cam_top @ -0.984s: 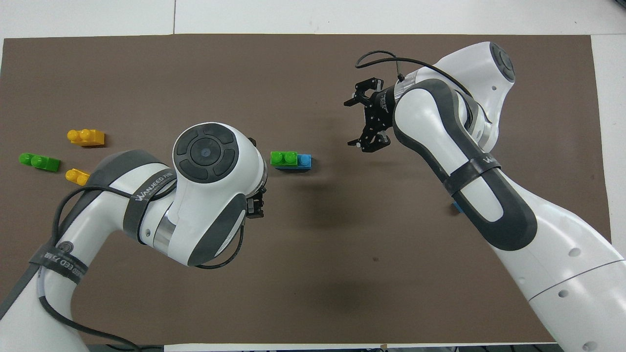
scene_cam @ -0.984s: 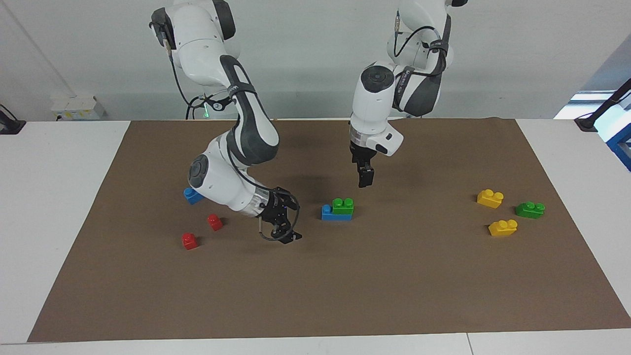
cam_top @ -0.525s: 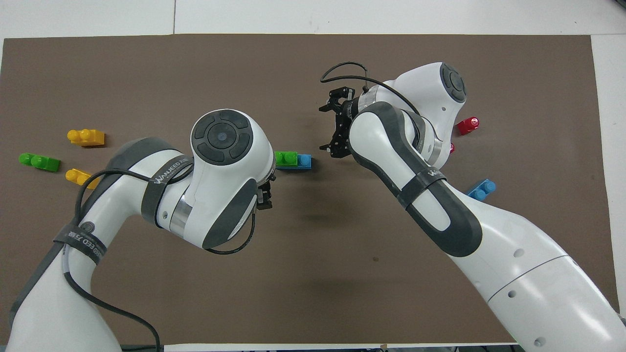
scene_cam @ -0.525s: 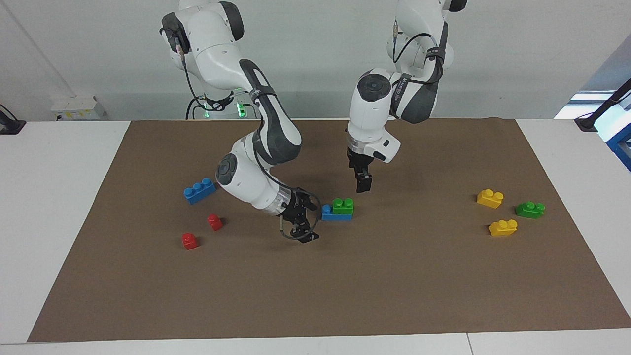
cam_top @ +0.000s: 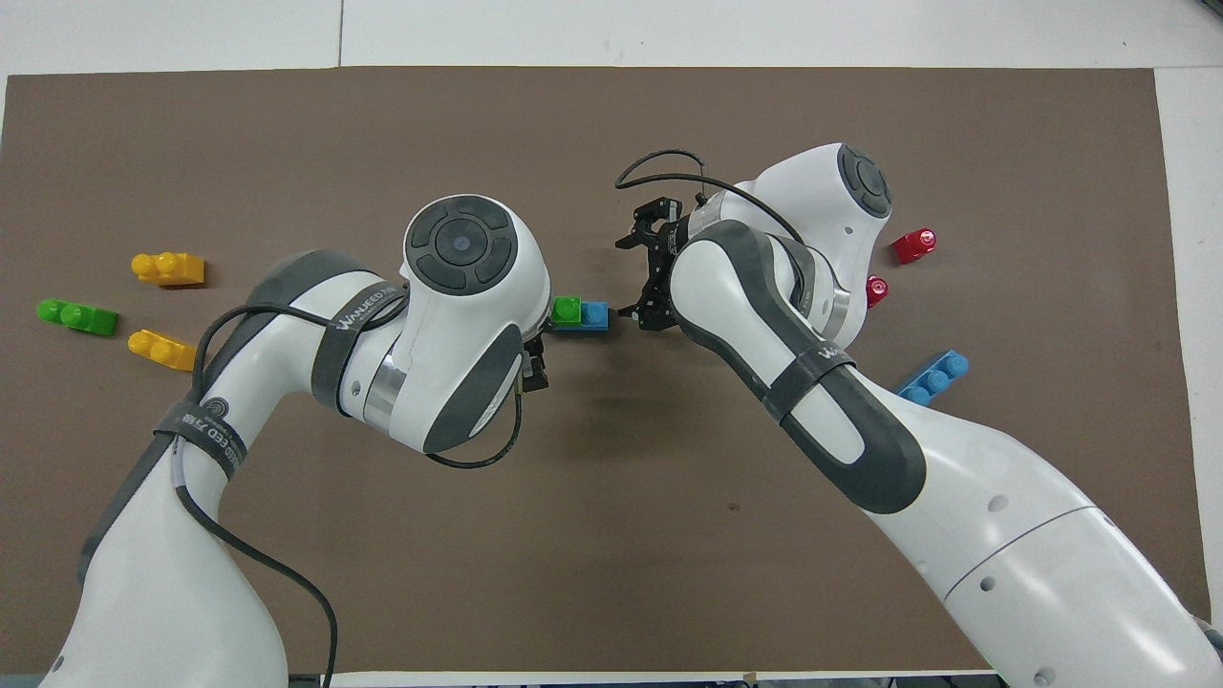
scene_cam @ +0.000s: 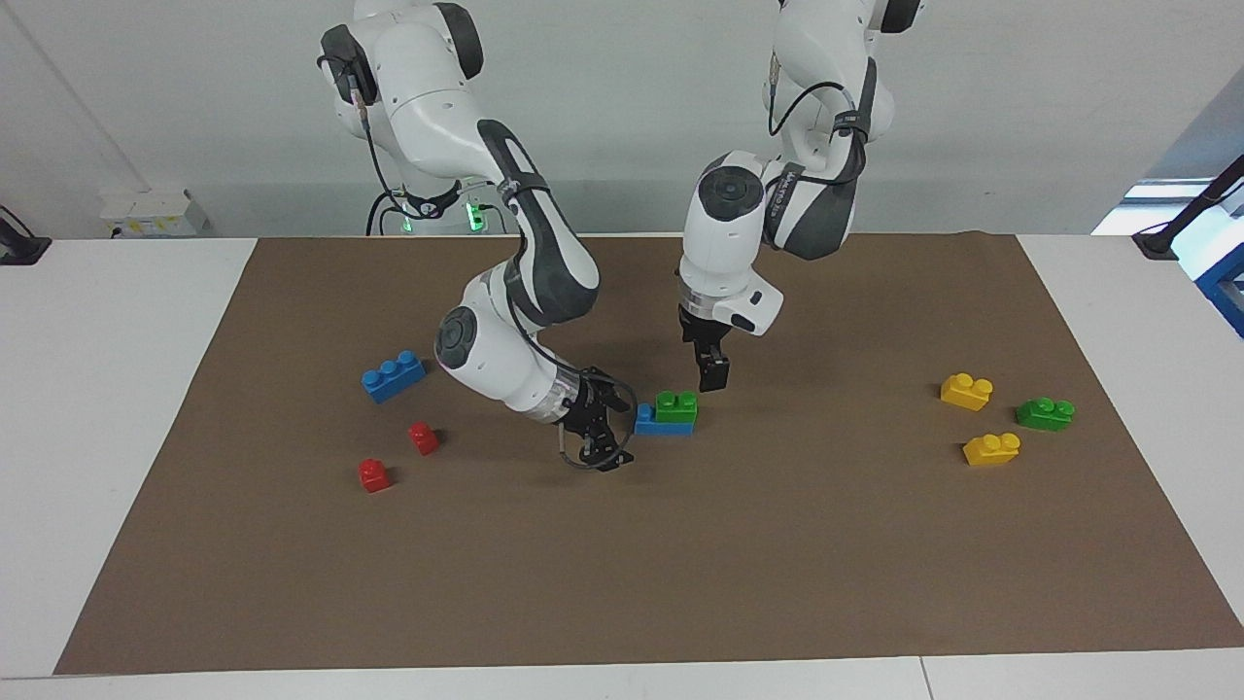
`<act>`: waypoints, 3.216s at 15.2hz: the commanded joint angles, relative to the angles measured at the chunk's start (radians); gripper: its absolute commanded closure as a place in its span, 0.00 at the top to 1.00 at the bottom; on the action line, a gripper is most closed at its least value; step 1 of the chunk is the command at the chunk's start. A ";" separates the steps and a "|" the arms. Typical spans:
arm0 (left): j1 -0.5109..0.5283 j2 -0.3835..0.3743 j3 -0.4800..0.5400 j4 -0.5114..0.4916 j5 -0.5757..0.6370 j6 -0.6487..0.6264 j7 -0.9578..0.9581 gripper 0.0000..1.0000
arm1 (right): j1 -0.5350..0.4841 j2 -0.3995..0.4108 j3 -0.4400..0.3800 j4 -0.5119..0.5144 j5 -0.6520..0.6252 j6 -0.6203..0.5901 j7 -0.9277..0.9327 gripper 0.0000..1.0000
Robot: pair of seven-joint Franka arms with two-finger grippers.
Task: Remove green block with left arm and hold with right
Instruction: 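Lower the left gripper onto the green block while the right gripper reaches the blue block, then close the left gripper on the green block while the right gripper grips blue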
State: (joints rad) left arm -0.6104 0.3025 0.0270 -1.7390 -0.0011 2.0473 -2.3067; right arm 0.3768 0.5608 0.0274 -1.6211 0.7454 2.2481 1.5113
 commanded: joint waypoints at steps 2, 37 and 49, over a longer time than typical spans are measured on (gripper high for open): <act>0.003 0.053 0.008 0.073 -0.016 0.005 -0.033 1.00 | 0.002 -0.105 0.000 -0.158 0.025 0.086 -0.049 0.94; -0.011 0.061 0.008 -0.034 -0.014 0.157 -0.062 1.00 | 0.152 -0.016 0.000 -0.171 0.170 0.363 -0.057 0.60; -0.014 0.064 0.008 -0.056 -0.014 0.197 -0.077 1.00 | 0.149 -0.015 0.000 -0.168 0.172 0.363 -0.049 0.00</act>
State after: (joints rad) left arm -0.6109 0.3732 0.0262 -1.7744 -0.0013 2.2169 -2.3688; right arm 0.5245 0.5317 0.0276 -1.8054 0.8838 2.5930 1.4843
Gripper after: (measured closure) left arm 0.000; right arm 0.652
